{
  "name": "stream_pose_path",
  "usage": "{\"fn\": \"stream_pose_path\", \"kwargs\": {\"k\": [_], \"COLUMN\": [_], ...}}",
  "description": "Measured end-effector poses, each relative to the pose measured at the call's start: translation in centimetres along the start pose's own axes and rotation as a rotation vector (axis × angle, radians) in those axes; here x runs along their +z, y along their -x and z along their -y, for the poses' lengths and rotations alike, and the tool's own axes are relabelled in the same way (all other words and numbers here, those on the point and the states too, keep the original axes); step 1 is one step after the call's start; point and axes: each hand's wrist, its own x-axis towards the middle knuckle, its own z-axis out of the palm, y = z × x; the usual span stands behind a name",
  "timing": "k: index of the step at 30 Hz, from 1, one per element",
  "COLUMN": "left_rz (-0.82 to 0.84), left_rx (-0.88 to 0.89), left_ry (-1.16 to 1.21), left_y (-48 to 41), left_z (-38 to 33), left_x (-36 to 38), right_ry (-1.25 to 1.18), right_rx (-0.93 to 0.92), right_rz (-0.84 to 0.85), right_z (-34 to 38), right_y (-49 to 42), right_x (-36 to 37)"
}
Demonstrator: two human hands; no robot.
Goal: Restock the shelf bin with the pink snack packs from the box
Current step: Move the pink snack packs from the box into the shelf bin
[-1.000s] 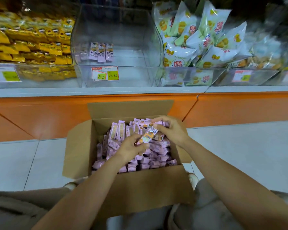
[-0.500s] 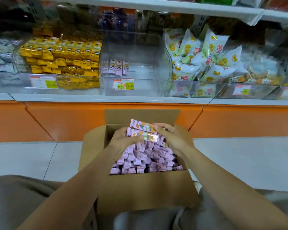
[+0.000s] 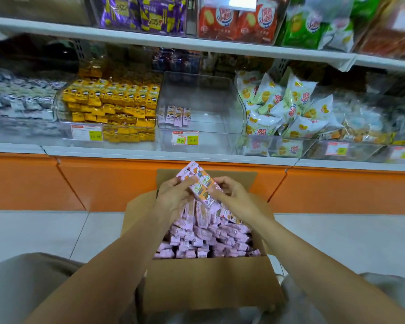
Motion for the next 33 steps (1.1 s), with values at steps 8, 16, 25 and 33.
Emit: {"fn": "stream_pose_path", "kwargs": {"k": [8,16,25,33], "left_rz": [-0.037,-0.165,-0.275,-0.333], "left_rx": [0.289,1.107,1.455,1.478], "left_ry": [-0.085,-1.445,-1.582,-1.547], "left_y": [-1.3,-10.3,-15.4,-15.1], "left_z": [-8.0,-10.7,-7.4,-7.3], "left_x": [2.1,-2.0,-3.7,-3.3], "right_ry": [0.404,0.571,0.749,0.657], "right_rx": [-0.309,-0.055,0.290,0.212], "right_rz": [-0.303,-0.452,-0.367,-0.133], "right_z": [6.1,10.2,4.1,4.5], "right_y": [-5.0,-19.9,-32.5,-32.1], "right_x": [-1.0,-4.3,-2.1,-3.5]}}
